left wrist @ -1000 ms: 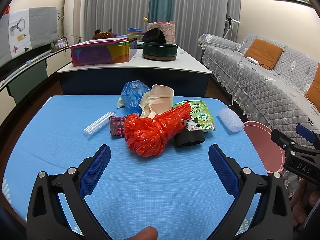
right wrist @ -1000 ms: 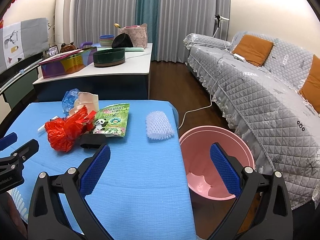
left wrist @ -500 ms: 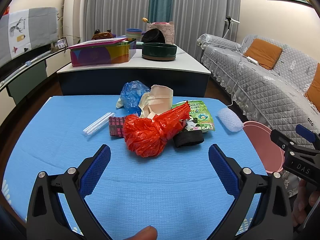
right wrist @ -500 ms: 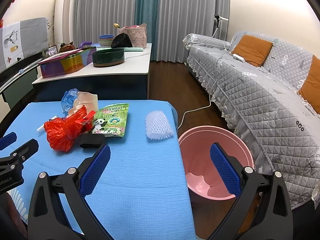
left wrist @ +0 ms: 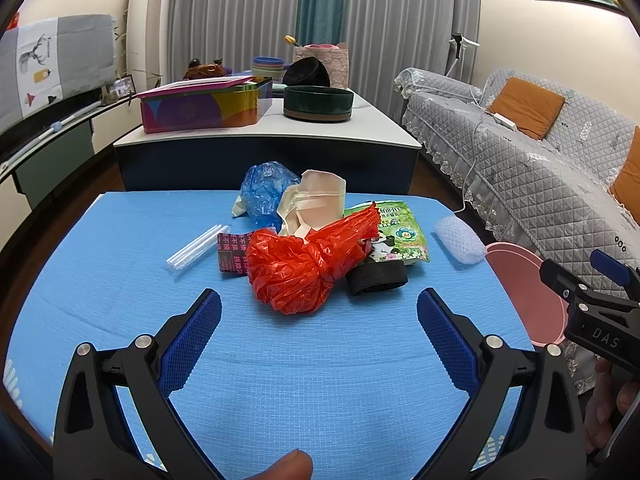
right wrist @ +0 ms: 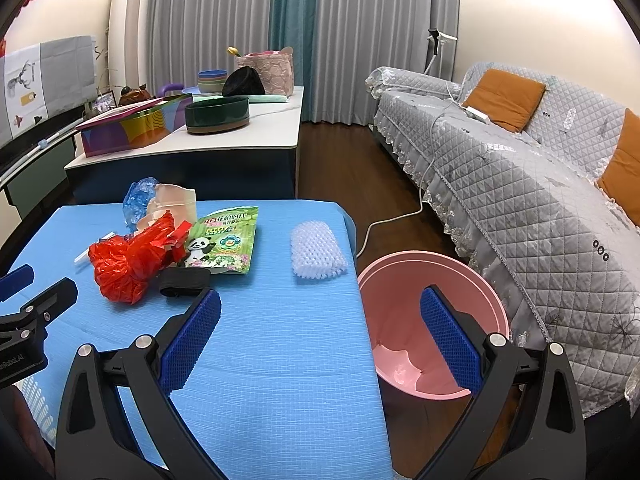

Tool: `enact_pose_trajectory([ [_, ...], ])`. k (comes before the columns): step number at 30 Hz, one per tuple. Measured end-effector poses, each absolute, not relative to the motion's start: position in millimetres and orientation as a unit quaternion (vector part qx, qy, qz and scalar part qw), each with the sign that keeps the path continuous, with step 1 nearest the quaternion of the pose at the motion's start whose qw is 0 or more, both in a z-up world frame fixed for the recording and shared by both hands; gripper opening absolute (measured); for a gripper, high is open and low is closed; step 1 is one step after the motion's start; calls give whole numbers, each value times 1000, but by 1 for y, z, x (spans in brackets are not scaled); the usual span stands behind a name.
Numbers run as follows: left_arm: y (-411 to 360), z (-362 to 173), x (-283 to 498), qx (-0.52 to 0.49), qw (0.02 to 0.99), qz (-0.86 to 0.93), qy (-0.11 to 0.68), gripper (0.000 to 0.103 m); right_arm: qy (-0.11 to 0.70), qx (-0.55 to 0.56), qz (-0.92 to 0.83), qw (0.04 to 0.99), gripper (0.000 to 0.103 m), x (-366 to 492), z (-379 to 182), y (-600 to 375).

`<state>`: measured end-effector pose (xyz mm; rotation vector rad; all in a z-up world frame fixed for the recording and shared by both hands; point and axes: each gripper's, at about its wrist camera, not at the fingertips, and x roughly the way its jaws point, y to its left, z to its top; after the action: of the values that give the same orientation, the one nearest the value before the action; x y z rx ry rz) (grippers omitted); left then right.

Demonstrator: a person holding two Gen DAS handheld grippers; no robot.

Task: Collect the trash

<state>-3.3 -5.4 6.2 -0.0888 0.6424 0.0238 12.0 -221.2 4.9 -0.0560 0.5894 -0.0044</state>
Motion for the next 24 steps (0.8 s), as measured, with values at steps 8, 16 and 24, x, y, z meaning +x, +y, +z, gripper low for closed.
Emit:
enact_pose_trajectory([
  [8, -6, 6, -3, -44, 948, 12, 316, 95, 291, -27, -1, 956, 98, 12, 5, -220],
  [16, -6, 6, -4, -48, 949, 9, 310, 95, 293, -22, 8, 956, 91, 17, 4, -212],
  [24, 0, 3, 4, -53, 951, 20, 303, 95, 301, -19, 6, 953, 75, 38, -5, -215],
])
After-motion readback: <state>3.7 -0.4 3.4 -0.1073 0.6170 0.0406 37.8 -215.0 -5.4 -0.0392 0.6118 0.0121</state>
